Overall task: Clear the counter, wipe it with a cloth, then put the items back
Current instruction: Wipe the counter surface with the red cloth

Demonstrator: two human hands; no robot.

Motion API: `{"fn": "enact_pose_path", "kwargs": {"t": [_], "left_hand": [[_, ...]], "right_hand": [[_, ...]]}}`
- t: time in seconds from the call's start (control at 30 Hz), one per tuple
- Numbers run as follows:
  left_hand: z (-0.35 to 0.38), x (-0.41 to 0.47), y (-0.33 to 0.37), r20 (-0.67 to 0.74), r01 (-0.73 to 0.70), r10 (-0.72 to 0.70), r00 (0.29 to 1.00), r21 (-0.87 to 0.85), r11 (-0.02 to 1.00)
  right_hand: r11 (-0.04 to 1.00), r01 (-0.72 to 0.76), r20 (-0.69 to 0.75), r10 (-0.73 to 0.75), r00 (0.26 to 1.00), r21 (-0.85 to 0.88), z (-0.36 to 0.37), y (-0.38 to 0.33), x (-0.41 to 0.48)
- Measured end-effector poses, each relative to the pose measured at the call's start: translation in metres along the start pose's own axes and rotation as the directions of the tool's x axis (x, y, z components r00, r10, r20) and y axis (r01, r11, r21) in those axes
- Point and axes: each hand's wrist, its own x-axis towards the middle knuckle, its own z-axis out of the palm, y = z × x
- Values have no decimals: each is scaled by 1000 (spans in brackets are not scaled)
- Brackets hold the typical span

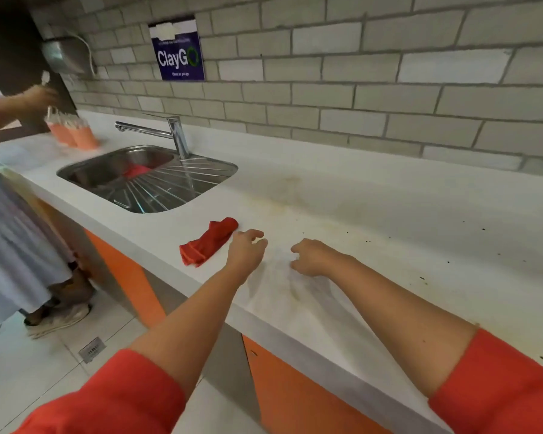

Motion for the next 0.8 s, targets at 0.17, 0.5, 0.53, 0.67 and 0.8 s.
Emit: {"fn": "enact_pose_path", "kwargs": {"t": [0.17,0.5,0.53,0.67,0.8], "left_hand": [[-24,48,-28,-55,-37,54,997,276,961],[-61,126,-62,89,-112,74,993,591,799],[-63,131,-64,127,-161,109,986,536,829],[-78,139,-62,242,-279,218,946,257,925],[-94,144,-59,389,-255,212,896,62,965]], "right_hand": [[996,-62,37,65,997,-62,7,-14,31],[955,-285,23,288,957,-74,18,-44,60],[950,-301,14,303,953,-81,17,-47,63],[928,-364,0,365,931,-76,20,-54,68],[911,-410,8,411,912,-49,19,-57,71]]}}
